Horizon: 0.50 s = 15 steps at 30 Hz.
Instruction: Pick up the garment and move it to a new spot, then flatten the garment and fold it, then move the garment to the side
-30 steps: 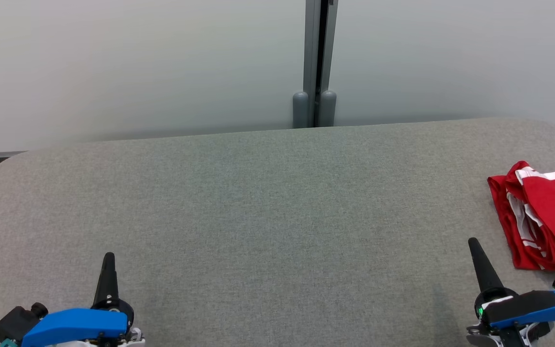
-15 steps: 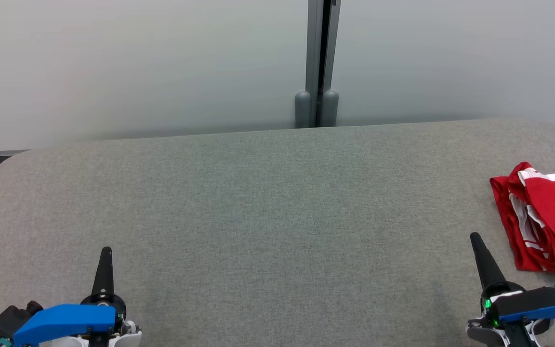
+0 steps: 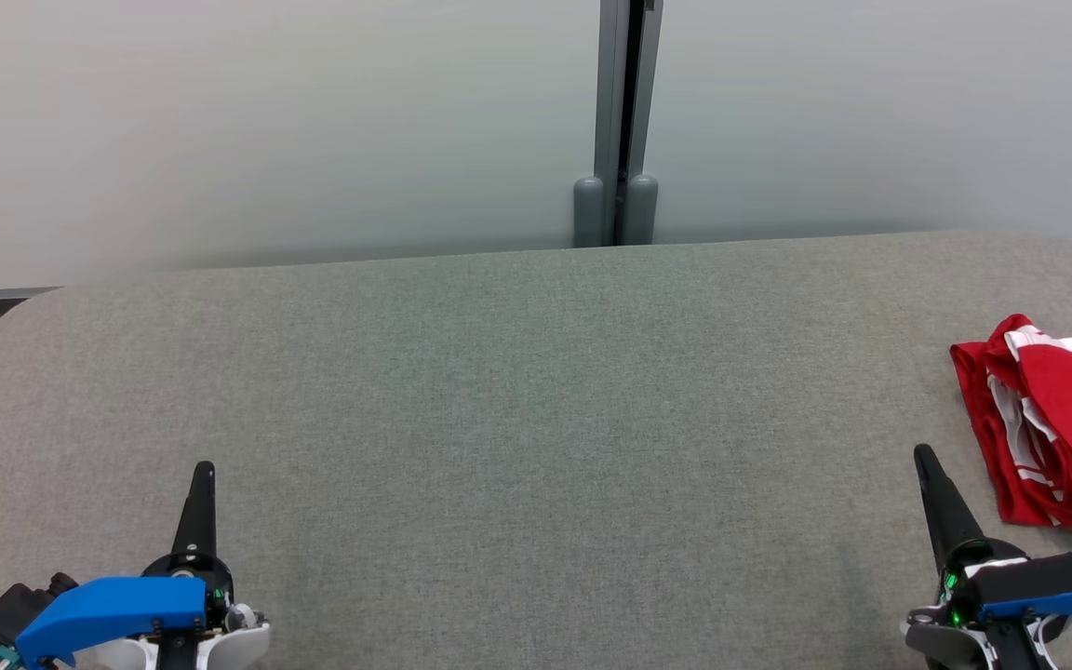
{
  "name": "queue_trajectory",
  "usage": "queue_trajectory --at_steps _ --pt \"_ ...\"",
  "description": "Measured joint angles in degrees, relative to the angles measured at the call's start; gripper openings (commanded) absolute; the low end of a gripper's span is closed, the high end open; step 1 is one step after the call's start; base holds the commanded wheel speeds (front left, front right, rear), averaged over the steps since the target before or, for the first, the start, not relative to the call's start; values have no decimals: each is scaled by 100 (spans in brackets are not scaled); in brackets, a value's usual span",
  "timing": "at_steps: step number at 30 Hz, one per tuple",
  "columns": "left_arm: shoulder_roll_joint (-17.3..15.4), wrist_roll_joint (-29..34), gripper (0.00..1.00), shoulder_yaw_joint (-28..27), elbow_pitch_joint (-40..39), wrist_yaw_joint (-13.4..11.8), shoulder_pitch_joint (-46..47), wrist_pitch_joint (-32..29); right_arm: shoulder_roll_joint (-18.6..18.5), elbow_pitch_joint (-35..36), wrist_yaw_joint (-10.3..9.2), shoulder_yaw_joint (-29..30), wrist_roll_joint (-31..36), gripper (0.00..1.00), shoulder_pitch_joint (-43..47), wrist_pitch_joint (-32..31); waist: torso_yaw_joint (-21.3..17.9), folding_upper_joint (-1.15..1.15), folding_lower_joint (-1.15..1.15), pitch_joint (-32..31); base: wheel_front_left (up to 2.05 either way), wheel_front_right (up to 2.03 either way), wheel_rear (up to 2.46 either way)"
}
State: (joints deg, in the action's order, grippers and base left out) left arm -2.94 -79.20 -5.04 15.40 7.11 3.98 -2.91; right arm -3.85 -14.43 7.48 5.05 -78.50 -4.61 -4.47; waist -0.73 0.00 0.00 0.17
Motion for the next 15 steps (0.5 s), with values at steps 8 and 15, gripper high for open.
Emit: queue_trajectory --at_steps 8,15 --pt "0 -333 0 -32 -36 0 64 -99 24 10 0 38 -350 0 -54 -51 17 0 0 0 0 0 0" --pt "1 -609 0 -65 -57 0 90 -164 43 16 0 70 -641 0 -76 -100 32 0 0 1 0 0 0"
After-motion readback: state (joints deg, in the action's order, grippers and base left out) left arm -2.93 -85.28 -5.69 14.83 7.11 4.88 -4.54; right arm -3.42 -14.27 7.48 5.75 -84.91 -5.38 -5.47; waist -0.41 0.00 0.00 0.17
